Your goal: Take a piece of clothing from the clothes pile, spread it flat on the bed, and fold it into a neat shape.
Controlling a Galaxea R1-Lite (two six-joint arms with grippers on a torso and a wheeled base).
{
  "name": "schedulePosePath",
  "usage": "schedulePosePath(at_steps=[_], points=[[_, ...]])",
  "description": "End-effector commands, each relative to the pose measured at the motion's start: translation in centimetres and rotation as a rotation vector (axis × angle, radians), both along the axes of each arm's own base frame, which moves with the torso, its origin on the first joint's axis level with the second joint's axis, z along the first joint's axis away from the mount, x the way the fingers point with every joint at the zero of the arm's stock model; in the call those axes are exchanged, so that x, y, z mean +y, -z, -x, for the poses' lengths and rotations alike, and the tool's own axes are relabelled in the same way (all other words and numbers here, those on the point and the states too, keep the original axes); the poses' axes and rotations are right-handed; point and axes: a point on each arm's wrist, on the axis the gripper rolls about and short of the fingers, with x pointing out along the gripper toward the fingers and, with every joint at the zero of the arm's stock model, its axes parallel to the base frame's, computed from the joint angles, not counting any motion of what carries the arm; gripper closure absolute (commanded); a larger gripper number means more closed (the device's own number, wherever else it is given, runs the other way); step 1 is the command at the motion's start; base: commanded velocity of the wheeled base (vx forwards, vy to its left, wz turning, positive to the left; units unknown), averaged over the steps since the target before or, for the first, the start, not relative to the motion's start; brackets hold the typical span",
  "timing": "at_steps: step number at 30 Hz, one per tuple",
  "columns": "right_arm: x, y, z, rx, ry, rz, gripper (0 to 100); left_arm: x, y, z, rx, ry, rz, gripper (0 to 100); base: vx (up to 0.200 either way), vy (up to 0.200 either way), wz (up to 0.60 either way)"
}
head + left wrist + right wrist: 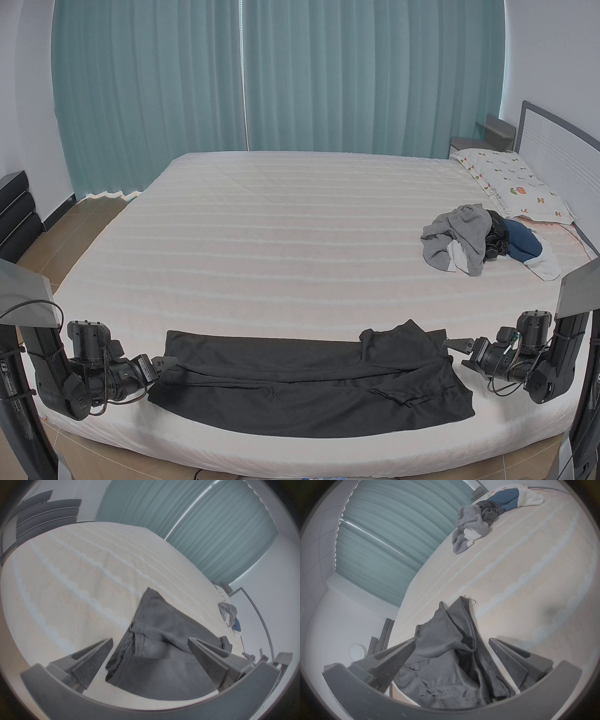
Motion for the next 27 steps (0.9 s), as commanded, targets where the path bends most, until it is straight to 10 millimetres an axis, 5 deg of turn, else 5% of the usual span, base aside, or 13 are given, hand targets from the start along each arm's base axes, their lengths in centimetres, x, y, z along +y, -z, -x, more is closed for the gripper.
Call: schedulePosePath(at_steps=[1, 17, 18, 27], points=[[-0.7, -0.1, 0.1, -0.001, 0.019, -0.009, 0, 0.0, 0.6, 2.1, 0.060, 0.056, -0.014, 0, 0.000, 0.000, 0.00], [-1.3, -0.3, 0.1, 0.000, 0.027, -0.044, 0, 0.7, 1.7, 2.6, 0.119, 0.021, 0.000, 0, 0.000, 0.000, 0.00], [-1.3, -0.2, 0.1, 0.001, 0.025, -0.043, 0, 0.7, 2.0, 2.1, 0.118, 0.018, -0.004, 100, 0.000, 0.000, 0.00], [-1.3, -0.3, 0.3, -0.004, 0.025, -0.042, 0, 0.7, 2.4, 3.4, 0.166, 0.007, -0.031, 100, 0.000, 0.000, 0.00]])
